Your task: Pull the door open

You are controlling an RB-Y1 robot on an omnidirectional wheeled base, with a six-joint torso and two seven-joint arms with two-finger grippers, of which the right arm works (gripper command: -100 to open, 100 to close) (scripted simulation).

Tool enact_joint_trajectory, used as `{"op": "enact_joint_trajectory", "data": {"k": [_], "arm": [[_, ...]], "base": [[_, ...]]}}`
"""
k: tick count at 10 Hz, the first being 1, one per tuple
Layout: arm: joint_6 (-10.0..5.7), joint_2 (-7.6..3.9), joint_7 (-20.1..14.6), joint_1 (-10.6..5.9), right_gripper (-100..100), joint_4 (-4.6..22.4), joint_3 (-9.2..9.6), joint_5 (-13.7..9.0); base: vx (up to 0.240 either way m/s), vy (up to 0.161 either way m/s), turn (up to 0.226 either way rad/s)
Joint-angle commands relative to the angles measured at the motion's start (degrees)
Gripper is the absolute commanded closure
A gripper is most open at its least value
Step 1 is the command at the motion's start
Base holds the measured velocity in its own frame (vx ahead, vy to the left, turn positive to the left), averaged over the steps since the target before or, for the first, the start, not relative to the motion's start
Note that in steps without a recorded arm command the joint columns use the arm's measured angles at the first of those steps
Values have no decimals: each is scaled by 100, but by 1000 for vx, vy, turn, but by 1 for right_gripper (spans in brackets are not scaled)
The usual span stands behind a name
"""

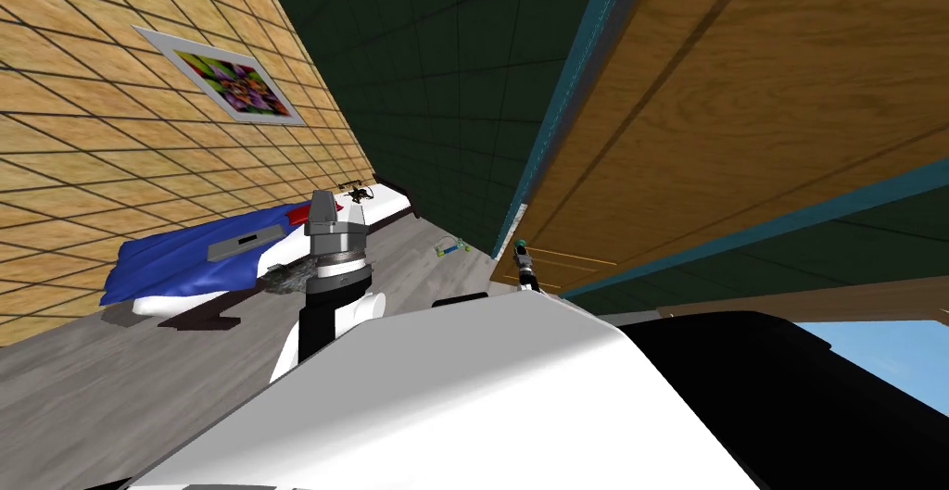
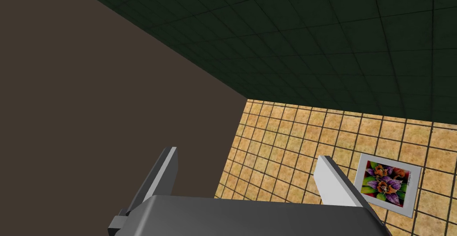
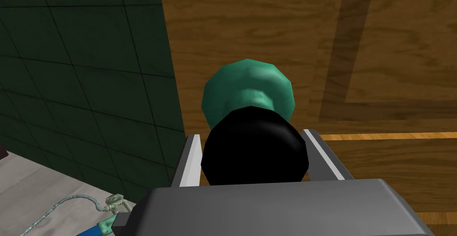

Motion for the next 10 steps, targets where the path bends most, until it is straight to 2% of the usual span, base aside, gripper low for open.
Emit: {"op": "enact_joint_trajectory", "data": {"k": [1,4,5,6,7,10], "arm": [[-52,-65,-132,59,100,-23,124,62],[-175,-260,-438,194,100,-114,405,204],[-193,-289,-484,214,100,-128,448,226],[-164,-269,-439,195,100,-99,411,208],[-252,-354,-580,288,100,-118,542,279],[-426,-519,-805,417,100,-171,736,391]], "base": [[-263,-60,93],[-276,2,100],[-234,-24,72],[-102,-10,17],[-168,-33,85],[-208,-55,101]]}}
